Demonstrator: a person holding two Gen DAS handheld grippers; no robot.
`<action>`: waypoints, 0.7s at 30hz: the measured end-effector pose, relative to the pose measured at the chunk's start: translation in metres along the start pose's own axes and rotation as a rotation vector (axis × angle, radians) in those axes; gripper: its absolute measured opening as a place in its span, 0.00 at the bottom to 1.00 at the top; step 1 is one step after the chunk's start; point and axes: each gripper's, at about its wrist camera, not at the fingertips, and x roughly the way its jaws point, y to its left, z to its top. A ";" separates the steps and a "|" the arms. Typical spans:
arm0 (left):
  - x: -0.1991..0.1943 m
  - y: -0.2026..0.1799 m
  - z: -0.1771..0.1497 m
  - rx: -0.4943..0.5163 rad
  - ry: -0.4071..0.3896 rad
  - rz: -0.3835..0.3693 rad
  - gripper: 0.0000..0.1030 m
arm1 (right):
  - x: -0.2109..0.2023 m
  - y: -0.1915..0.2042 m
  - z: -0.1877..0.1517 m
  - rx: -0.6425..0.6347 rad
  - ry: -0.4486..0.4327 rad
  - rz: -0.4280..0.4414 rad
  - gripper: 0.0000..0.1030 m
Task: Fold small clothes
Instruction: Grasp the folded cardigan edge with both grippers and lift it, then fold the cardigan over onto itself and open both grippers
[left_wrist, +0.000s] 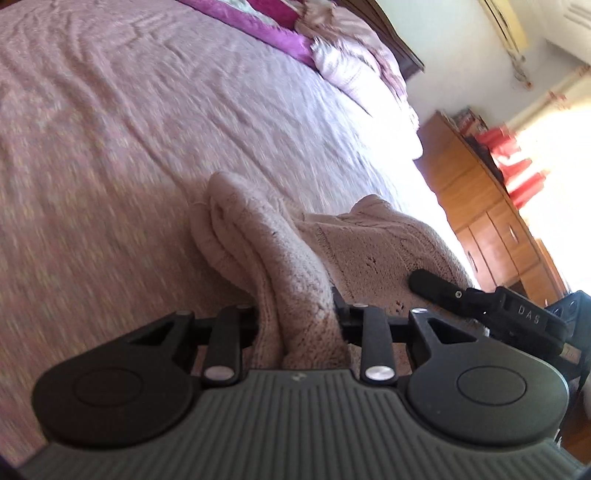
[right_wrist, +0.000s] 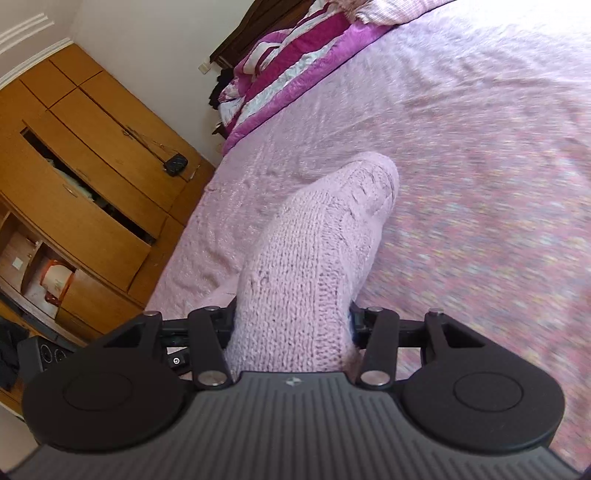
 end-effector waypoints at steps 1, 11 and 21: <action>0.002 -0.001 -0.007 0.004 0.009 0.001 0.30 | -0.008 -0.005 -0.006 -0.002 -0.003 -0.008 0.52; 0.015 0.003 -0.040 0.073 0.007 0.102 0.40 | -0.009 -0.061 -0.065 -0.033 -0.034 -0.110 0.60; -0.025 -0.036 -0.064 0.251 -0.053 0.313 0.63 | -0.054 -0.029 -0.082 -0.184 -0.108 -0.195 0.80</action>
